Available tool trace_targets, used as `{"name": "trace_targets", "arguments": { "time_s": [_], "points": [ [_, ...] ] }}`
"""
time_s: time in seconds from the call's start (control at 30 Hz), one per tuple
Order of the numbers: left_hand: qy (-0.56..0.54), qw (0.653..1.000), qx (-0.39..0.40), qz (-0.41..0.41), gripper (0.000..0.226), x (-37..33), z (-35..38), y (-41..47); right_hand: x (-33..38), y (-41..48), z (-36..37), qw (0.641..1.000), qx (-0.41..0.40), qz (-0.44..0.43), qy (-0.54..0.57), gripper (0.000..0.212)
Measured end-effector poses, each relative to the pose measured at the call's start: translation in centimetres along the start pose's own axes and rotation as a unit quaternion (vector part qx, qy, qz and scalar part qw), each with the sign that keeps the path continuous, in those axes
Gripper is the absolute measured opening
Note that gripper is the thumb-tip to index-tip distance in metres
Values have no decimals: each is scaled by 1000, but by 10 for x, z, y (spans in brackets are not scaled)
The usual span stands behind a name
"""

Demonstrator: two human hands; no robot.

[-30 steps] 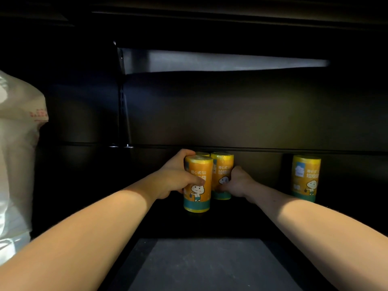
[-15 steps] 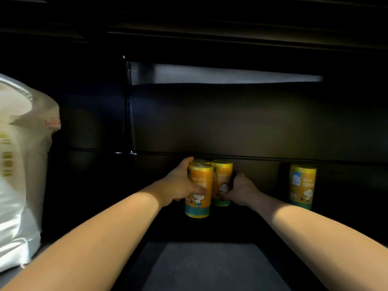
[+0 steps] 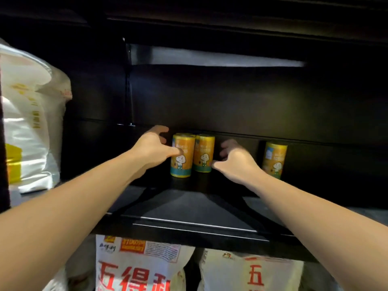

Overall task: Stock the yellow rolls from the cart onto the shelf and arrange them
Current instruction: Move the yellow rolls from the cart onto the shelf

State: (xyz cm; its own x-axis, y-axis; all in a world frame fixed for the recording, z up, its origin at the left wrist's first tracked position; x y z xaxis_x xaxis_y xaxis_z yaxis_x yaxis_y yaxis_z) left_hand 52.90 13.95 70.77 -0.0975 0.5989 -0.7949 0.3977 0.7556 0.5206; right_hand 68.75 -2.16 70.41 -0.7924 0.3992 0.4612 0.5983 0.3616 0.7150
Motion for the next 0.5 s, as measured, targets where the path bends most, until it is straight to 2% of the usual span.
{"name": "trace_targets", "arguments": {
  "time_s": [0.1,0.2,0.37,0.5],
  "points": [
    [-3,999,-38,18,68,-11,-17,-32,11,-26,-29,998,-12,-19,61,55],
    [-4,996,-71,53,56,-26,-34,-70,26,-56,-58,987,-16,-33,157,42],
    [-20,992,-92,79,40,-32,-60,-142,51,-117,-86,957,-26,-76,280,28],
    [1,992,-105,67,37,-18,-82,-200,64,-169,-89,923,6,-96,373,25]
  ]
}}
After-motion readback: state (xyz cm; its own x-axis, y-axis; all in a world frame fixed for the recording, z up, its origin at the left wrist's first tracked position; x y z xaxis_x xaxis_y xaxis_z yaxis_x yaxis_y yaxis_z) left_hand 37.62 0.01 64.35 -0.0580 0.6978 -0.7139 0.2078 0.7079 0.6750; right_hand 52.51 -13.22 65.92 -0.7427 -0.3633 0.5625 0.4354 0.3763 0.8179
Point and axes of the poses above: each hand's wrist, its own y-axis towards the middle knuckle, its own z-axis out of the palm, x = y × z, the point moved 8 cm from there along y, towards the middle knuckle, and after that the axes turned 14 degrees about -x, right-handed, at the moved point
